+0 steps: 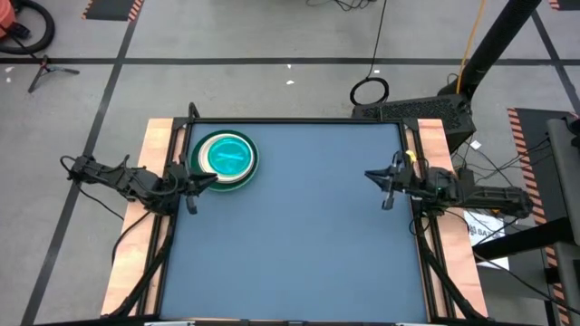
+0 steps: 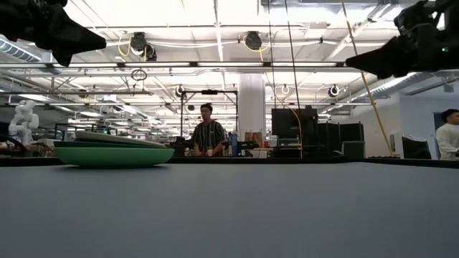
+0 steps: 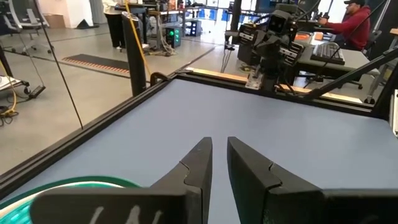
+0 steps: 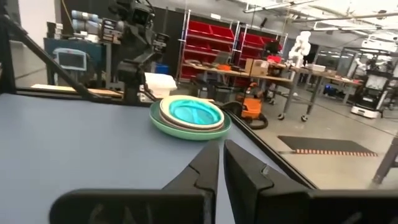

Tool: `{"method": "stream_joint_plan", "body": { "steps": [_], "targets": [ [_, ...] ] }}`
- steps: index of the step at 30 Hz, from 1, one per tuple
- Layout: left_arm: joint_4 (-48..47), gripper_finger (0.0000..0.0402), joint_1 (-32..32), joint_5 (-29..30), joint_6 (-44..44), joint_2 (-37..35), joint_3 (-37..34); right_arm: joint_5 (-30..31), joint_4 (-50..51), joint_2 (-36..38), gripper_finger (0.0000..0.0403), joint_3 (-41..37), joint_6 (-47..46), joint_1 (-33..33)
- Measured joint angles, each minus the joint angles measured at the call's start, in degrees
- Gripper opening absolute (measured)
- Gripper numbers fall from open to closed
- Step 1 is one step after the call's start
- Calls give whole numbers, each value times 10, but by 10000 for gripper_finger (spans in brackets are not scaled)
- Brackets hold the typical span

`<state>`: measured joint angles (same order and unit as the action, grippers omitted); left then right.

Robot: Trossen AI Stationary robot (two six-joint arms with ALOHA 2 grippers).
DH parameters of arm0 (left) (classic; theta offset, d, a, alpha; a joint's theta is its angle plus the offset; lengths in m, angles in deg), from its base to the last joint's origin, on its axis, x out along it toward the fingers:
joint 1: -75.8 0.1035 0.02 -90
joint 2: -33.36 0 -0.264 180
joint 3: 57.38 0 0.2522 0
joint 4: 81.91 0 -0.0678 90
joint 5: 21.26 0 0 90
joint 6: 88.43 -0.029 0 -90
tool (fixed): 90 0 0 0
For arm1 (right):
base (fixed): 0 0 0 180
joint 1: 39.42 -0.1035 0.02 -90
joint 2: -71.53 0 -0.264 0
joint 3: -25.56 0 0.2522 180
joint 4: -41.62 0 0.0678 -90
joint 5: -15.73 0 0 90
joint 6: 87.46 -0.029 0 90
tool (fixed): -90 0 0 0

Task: Stack plastic plates
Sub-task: Return to Home Position

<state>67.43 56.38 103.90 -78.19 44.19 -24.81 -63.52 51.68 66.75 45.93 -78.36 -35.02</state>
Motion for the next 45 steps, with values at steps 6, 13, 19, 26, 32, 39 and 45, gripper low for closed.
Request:
{"method": "stream_joint_plan", "body": {
  "steps": [6, 13, 19, 26, 32, 39, 45],
  "targets": [
    [14, 56, 0, 0, -5, 0, -12, 45, 94, 45, 18, -2, -3, 0],
    [154, 56, 2, 0, -9, -1, -134, 45, 22, 32, 18, -46, -1, 1],
    [210, 56, 3, 7, 25, 6, -181, 49, 5, 17, 18, -55, 37, 9],
    [207, 56, 3, 9, 62, 17, -181, 74, 0, 10, 18, -56, 32, 21],
    [206, 56, 3, 9, 80, 16, -181, 71, 0, 10, 18, -57, -19, 21],
    [206, 56, 3, 9, 80, 16, -181, 71, -3, 9, 18, -57, -24, 21],
    [205, 56, 3, 9, 80, 16, -181, 71, -4, 10, 18, -57, -24, 21]
  ]
}}
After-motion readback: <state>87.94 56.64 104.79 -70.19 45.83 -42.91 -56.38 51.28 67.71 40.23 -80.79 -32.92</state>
